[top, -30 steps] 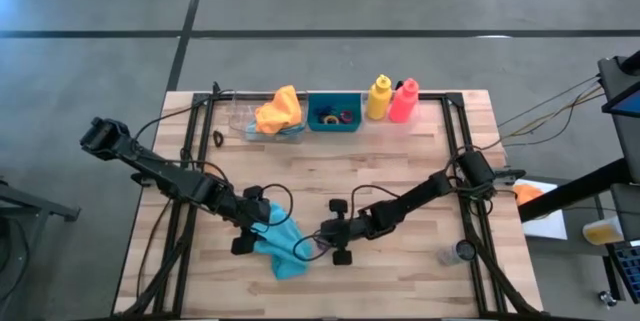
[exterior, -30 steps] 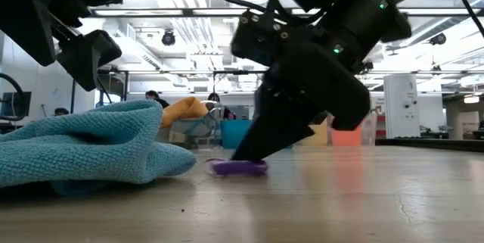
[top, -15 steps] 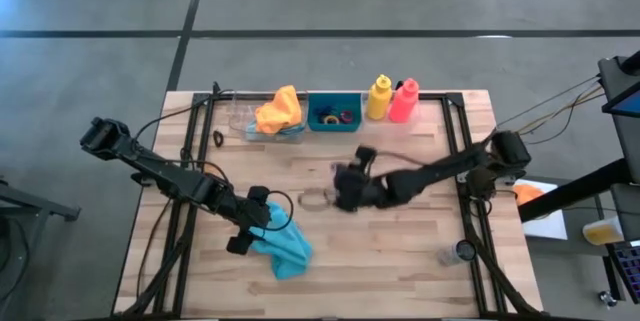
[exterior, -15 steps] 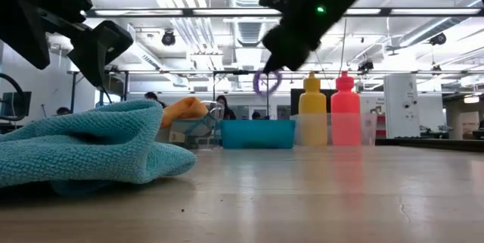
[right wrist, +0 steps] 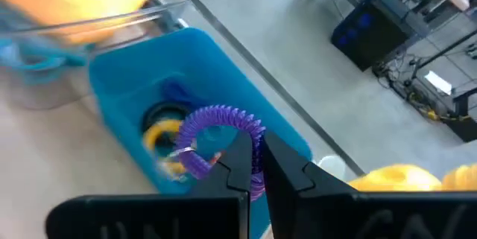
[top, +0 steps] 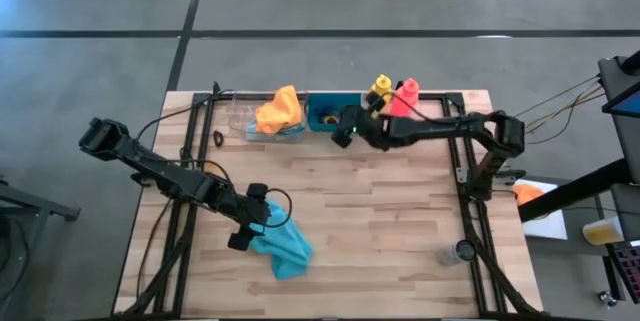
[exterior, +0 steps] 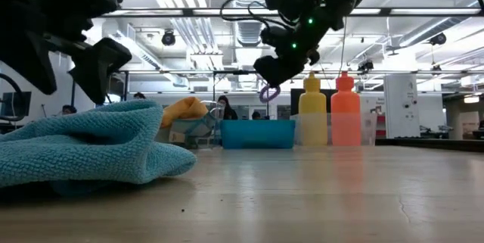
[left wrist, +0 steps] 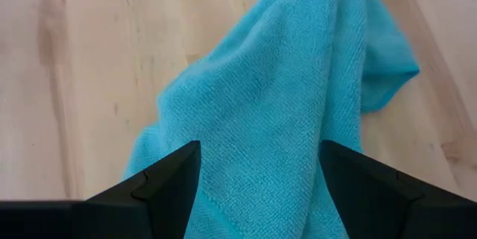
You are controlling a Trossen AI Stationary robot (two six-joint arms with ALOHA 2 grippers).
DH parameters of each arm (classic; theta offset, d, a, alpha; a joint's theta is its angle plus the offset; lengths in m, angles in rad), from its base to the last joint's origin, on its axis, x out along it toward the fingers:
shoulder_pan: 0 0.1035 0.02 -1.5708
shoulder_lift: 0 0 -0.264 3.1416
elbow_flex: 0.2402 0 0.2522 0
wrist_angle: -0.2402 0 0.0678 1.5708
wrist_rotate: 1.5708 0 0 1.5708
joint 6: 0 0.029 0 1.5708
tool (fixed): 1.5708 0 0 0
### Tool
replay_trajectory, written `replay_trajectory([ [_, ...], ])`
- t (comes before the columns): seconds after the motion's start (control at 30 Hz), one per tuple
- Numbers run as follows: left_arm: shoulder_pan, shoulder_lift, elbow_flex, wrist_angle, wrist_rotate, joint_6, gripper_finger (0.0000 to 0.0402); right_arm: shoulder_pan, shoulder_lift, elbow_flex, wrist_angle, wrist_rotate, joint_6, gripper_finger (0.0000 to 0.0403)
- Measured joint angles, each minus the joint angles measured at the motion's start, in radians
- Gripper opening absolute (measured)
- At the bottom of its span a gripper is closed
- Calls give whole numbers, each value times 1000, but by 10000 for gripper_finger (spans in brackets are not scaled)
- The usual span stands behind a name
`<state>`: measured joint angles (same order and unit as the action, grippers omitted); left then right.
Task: Pick & Place Sports Items
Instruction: Put the purple spring keychain into the blue bin, then put the yellow spring keychain into the blue bin
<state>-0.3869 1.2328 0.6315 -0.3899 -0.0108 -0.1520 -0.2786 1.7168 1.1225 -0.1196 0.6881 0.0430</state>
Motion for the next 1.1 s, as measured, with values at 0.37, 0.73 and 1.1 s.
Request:
replay_trajectory([
  [0.37,53,-107,0,-62,-94,50,227,-122,2,0,87,-377,-38,105],
  [0.73,53,-161,0,-201,-94,-50,177,-95,1,0,96,-379,-20,265],
  [1.1,60,-279,40,-501,-330,-289,174,53,-1,1,112,-385,-76,333],
])
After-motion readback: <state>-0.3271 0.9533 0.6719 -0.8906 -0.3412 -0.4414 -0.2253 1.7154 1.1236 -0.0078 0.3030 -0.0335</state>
